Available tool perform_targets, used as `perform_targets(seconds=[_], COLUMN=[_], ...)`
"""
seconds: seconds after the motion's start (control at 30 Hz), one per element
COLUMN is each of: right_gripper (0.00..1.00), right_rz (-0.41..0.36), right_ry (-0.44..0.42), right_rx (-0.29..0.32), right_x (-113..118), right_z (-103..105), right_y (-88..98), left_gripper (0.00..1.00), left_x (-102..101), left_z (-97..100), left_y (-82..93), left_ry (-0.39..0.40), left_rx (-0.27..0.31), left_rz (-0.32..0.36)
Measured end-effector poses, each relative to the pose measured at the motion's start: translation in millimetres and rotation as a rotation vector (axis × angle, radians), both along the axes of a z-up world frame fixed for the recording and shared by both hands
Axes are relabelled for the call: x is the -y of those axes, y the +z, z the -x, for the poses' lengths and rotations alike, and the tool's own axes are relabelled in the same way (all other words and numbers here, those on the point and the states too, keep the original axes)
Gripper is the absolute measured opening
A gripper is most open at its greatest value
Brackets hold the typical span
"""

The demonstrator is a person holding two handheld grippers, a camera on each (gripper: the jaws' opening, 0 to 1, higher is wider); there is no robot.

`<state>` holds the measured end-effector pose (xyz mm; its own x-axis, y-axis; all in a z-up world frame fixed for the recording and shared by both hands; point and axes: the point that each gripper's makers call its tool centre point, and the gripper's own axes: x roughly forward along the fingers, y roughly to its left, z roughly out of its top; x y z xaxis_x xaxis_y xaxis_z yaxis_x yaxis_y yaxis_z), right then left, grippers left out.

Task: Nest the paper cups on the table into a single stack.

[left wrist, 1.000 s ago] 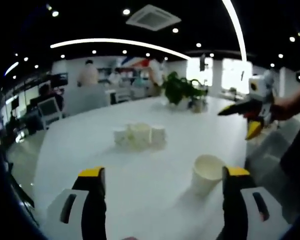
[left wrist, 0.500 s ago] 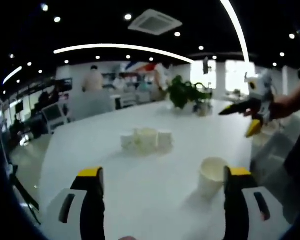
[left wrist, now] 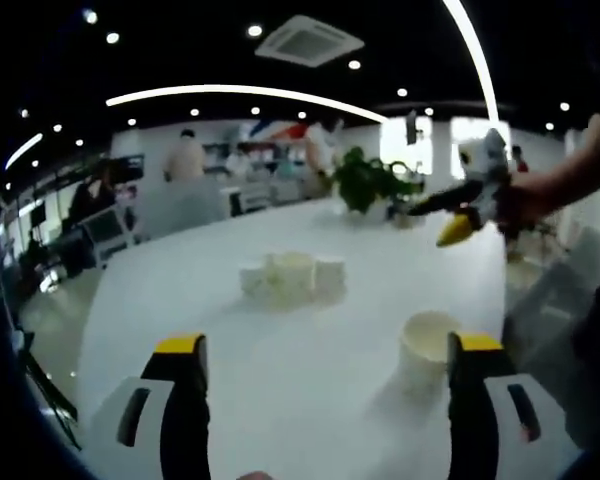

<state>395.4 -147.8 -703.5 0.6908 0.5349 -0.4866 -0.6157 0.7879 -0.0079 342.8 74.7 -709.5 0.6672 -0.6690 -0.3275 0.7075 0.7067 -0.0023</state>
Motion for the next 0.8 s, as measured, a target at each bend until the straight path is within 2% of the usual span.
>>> perform_targets(seconds=[0.1,0.23,0.47,0.67,0.8], right_gripper=[0.86,0.86,0.85,0.83,0.77], right_rz=[-0.002,0.031,0.044,0.077,0.115], right_ry=[0.000,0.030,0.072,0.135,0.183], right_rx=[-0.001,-0.015,-0.027,-0.014,-0.001], right_x=[1.4,1.6,-4.7,-16.7,-22.9], right_z=[-10.7,-20.9,-39.1,-56.1,-65.4], right_y=[-4.9,-15.5,-22.7,-26.3,-34.3], left_gripper=[0.99,0.99,0.99,0.99,0.99], left_x=[2.4,3.3,7.1,5.3,3.1], left_z=[-0.6,-1.0,-0.8,-2.9,-3.5], left_y=[-3.4,-5.0,-5.5,-7.8,-9.6], left_ry=[-0.002,-0.001,0.002,0.012,0.029], left_rx=[-0.005,-0.007,-0.013,-0.024,-0.034], left_rz=[-0.008,-0.009,-0.009,-0.009,-0.006])
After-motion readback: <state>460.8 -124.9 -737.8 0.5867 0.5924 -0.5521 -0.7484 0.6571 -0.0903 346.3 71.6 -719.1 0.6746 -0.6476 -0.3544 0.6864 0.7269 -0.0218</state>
